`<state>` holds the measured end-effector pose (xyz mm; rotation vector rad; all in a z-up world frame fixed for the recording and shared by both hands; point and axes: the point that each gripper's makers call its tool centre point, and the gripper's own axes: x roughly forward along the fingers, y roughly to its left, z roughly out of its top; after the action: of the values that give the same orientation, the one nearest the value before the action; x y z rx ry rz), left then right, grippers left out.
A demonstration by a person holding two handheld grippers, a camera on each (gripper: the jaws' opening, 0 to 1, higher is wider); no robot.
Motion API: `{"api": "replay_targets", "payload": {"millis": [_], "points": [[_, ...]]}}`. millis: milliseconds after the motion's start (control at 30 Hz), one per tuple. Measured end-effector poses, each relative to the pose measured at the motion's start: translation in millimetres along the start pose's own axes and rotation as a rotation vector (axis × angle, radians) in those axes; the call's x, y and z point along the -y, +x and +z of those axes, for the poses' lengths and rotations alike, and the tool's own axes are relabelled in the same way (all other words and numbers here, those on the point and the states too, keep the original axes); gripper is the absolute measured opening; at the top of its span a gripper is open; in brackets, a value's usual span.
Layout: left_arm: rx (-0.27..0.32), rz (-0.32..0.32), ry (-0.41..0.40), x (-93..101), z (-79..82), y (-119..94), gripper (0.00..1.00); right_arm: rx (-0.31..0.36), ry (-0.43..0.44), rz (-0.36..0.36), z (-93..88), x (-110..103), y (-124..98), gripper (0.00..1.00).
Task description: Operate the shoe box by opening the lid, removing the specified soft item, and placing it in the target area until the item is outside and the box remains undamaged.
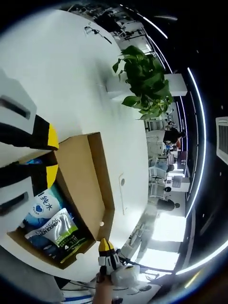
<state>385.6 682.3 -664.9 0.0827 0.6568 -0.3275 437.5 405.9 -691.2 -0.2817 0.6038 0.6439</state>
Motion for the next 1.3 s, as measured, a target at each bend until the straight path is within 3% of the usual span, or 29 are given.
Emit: {"api": "replay_targets", "payload": {"millis": [200, 433, 700, 933, 1300], "points": [[-0.053, -0.059, 0.049, 34.5, -21.7, -2, 0.12, -0.004, 0.014, 0.003, -1.2, 1, 2, 0.02], [-0.078, -0.129, 0.030, 71.1, -34.3, -5, 0.14, -0.007, 0.031, 0.005, -1.8, 1, 2, 0.02], [-0.147, -0.235, -0.005, 107.1, -51.5, -4, 0.15, -0.010, 0.042, 0.009, -1.8, 1, 2, 0.02], [-0.218, -0.310, -0.019, 128.1, -64.8, -3, 0.16, -0.007, 0.049, 0.002, -1.4, 0, -1, 0.02], [-0.275, -0.378, -0.066, 144.7, -74.9, 0, 0.15, -0.003, 0.045, 0.011, -0.4, -3, -7, 0.04]]}}
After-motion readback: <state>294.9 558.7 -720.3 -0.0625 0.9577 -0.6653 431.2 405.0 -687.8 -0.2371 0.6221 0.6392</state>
